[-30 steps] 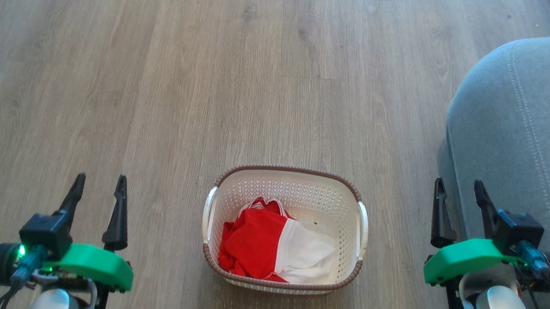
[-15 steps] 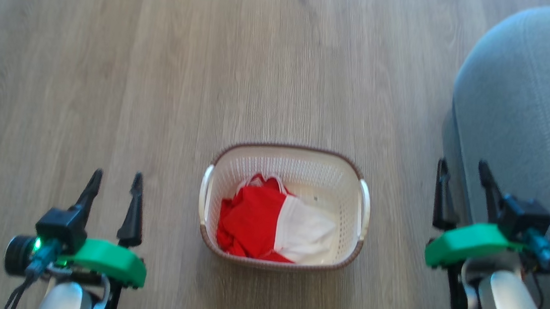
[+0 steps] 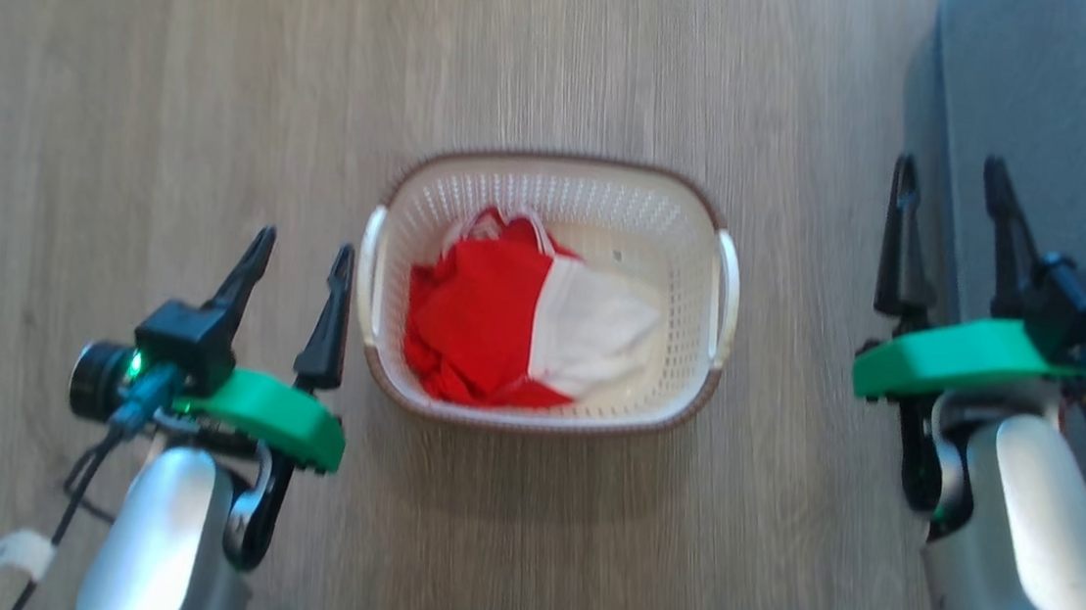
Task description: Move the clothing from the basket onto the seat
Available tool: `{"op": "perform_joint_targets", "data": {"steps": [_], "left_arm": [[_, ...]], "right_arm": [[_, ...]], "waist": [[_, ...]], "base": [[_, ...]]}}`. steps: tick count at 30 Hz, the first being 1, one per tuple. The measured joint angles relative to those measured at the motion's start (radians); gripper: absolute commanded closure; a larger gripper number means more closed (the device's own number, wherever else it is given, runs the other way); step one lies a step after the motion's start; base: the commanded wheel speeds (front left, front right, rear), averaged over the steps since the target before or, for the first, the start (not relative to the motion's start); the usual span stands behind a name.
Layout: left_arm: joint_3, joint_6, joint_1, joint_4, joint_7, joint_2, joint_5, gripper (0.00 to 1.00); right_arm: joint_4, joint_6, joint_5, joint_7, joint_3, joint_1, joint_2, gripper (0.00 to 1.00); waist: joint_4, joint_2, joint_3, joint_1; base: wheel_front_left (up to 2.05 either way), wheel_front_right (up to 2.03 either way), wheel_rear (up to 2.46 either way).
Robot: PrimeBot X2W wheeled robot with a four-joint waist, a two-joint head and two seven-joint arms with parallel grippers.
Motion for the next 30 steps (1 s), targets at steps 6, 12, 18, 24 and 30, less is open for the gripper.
{"op": "perform_joint_targets", "data": {"steps": [6,12,18,24,30], "left_arm": [[-0.052,-0.001,-0.088,0.054,0.000,-0.002,0.007,0.00],[-0.104,-0.001,-0.185,0.112,0.000,-0.001,0.030,0.00],[-0.211,-0.001,-0.287,0.202,0.000,0.025,0.035,0.00],[-0.315,-0.001,-0.403,0.306,0.000,0.060,0.017,0.00],[-0.384,-0.001,-0.515,0.404,0.000,0.083,0.000,0.00]], "right_arm": [[-0.033,0.000,-0.001,0.000,0.012,-0.087,0.000,0.00],[-0.057,0.000,0.005,0.000,0.044,-0.164,-0.001,0.00],[-0.098,0.000,0.026,0.000,0.072,-0.225,-0.001,0.00],[-0.142,0.000,0.055,0.000,0.083,-0.287,-0.001,0.00],[-0.196,0.000,0.085,0.000,0.111,-0.336,-0.001,0.00]], "waist": [[-0.021,0.0000,0.118,0.0001],[-0.048,0.0000,0.231,0.0002],[-0.085,0.0000,0.330,0.0002],[-0.124,-0.0001,0.420,0.0002],[-0.162,-0.0001,0.500,0.0001]], "base": [[0.00,0.00,0.00],[0.00,0.00,0.00],[0.00,0.00,0.00],[0.00,0.00,0.00],[0.00,0.00,0.00]]}}
